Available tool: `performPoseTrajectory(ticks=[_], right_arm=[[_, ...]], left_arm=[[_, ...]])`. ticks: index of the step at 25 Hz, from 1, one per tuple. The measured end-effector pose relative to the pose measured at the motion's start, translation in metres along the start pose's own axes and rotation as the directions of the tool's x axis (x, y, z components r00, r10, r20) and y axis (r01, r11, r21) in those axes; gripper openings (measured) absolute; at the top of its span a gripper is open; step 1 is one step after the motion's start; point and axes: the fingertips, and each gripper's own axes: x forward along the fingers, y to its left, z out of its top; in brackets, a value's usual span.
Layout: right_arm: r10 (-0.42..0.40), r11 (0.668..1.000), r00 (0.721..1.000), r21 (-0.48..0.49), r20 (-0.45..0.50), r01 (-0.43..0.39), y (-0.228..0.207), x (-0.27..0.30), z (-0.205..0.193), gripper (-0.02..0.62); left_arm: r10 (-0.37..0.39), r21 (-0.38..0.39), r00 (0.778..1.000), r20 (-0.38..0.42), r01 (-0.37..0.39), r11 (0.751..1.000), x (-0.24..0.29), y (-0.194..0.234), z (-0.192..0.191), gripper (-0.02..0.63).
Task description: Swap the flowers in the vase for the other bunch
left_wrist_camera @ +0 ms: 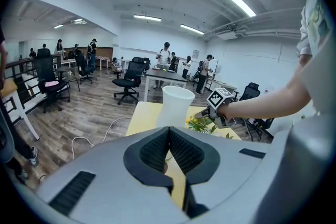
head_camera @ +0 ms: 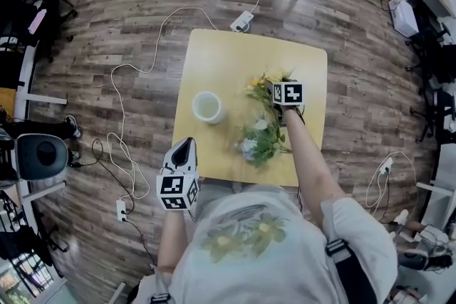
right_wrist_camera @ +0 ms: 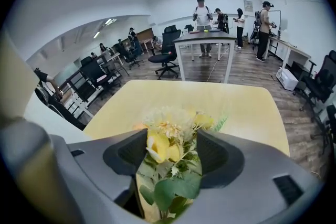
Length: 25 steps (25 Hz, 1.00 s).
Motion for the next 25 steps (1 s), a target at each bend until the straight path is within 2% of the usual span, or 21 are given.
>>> performPoseTrajectory(ticks=[6,14,18,25], right_arm=[[-0.026,1.0,0.996,-0.012,-0.081,0.025,-0.007,0.032,-0.006,0.264],[-0.008,1.0,0.996,-0.005,-0.09,0.007,-0.007,0.043,-0.006,0.255],[0.021,1.0,0.997,-0.008,-0.08,-0.022,-0.006,0.041,-0.002,0.161],[0.065,0.997,0.997,-0.037,0.029,-0.064,-0.001,0.021,0.011,0.109]], left_arm=[[0.003,-0.015,1.0,-0.016,-0.003,1.0,0.016,0.008,0.001,0.017],[0.003,-0.022,1.0,-0.025,-0.003,1.0,0.024,0.013,0.0,0.017],[0.0,-0.019,1.0,-0.019,0.0,1.0,0.026,0.014,0.003,0.017],[-0.003,-0.002,1.0,0.004,0.003,1.0,0.023,0.009,0.013,0.017]])
